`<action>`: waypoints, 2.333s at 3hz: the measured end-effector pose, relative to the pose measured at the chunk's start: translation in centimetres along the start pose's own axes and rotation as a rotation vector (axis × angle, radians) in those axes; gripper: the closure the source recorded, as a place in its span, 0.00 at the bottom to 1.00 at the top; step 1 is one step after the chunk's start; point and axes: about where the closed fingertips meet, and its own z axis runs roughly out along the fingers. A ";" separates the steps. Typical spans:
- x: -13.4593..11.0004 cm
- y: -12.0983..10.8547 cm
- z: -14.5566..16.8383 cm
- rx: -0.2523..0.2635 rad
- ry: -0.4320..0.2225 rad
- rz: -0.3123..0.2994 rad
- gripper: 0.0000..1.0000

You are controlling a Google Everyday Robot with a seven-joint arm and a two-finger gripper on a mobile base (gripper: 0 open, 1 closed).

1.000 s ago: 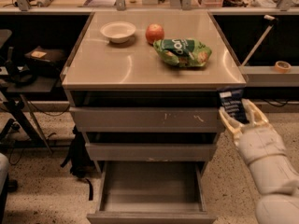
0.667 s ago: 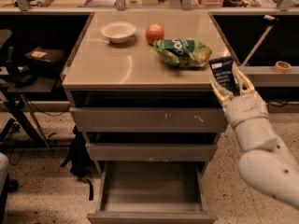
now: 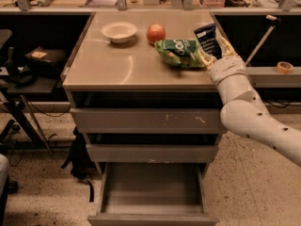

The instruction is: Pick rxbar blueberry from bottom drawer and place on counter

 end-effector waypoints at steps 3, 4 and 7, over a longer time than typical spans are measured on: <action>2.5 -1.9 2.6 -0.299 0.084 -0.294 1.00; 3.2 -0.1 0.2 -0.403 0.130 -0.364 1.00; 3.8 0.7 -3.0 -0.635 0.055 -0.257 1.00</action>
Offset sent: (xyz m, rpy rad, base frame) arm 0.0351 -0.0413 -0.0660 -0.5460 0.4324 0.2472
